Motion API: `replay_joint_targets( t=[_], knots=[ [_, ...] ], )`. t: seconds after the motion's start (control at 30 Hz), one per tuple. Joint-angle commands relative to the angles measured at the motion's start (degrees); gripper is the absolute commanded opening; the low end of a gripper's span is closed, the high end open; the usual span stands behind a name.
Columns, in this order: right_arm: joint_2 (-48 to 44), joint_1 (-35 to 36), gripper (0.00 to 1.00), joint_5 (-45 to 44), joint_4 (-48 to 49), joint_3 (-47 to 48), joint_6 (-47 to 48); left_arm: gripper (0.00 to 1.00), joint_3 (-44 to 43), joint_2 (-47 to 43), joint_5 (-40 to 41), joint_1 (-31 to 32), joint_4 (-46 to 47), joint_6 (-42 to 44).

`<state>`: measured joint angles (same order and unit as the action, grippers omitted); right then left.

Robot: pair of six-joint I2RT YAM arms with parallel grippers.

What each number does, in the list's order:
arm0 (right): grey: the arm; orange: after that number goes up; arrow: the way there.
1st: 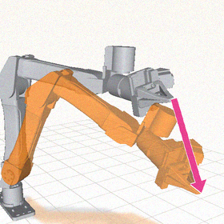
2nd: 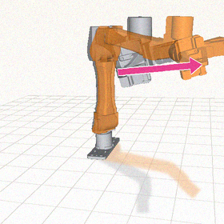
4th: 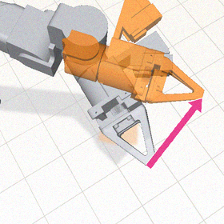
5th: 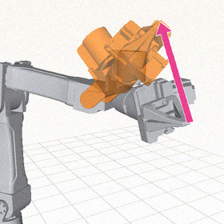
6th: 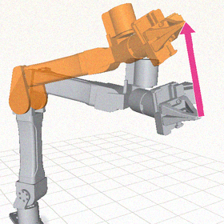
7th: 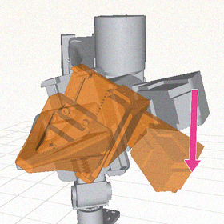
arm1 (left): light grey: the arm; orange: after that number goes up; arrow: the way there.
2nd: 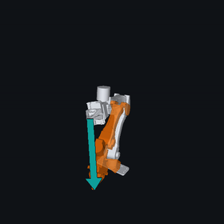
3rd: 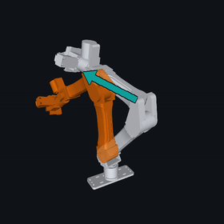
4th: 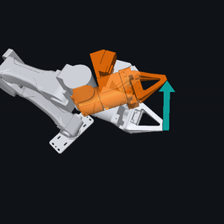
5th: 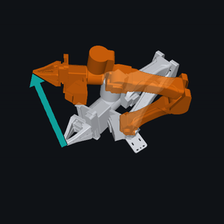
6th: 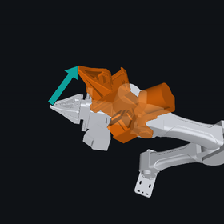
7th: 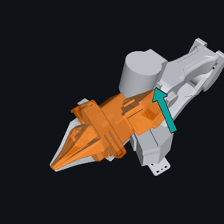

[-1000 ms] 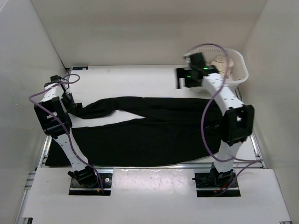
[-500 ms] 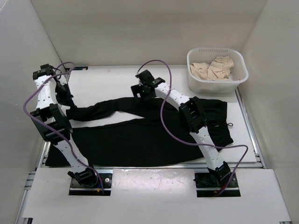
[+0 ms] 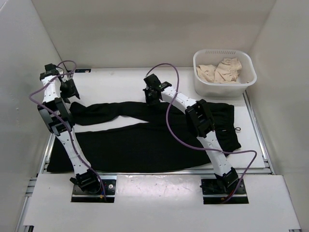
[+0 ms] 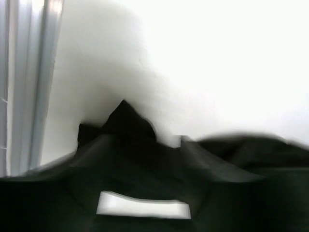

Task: Fold and stack the trousers
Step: Flatten the trousers out

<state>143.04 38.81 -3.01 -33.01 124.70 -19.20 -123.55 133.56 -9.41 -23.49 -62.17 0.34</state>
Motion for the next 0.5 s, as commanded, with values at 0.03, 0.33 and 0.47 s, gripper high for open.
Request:
replay_joint_targets(
  t=[0.03, 0.33, 0.47],
  knots=[
    [-8.6, -1.9, 0.0, 7.4, -1.4, -3.5, -0.6, 0.86, -2.8, -0.3, 4.4, 0.3, 4.5, -0.3],
    [-21.0, -10.6, 0.0, 19.7, -7.5, -13.2, -4.4, 1.0, 13.4, -17.1, 11.2, -0.2, 7.8, -0.3],
    [-21.6, -13.6, 0.0, 16.3, -10.5, -13.7, -3.0, 1.0, 21.9, -20.7, 15.5, -1.0, 8.3, -0.3]
  ],
)
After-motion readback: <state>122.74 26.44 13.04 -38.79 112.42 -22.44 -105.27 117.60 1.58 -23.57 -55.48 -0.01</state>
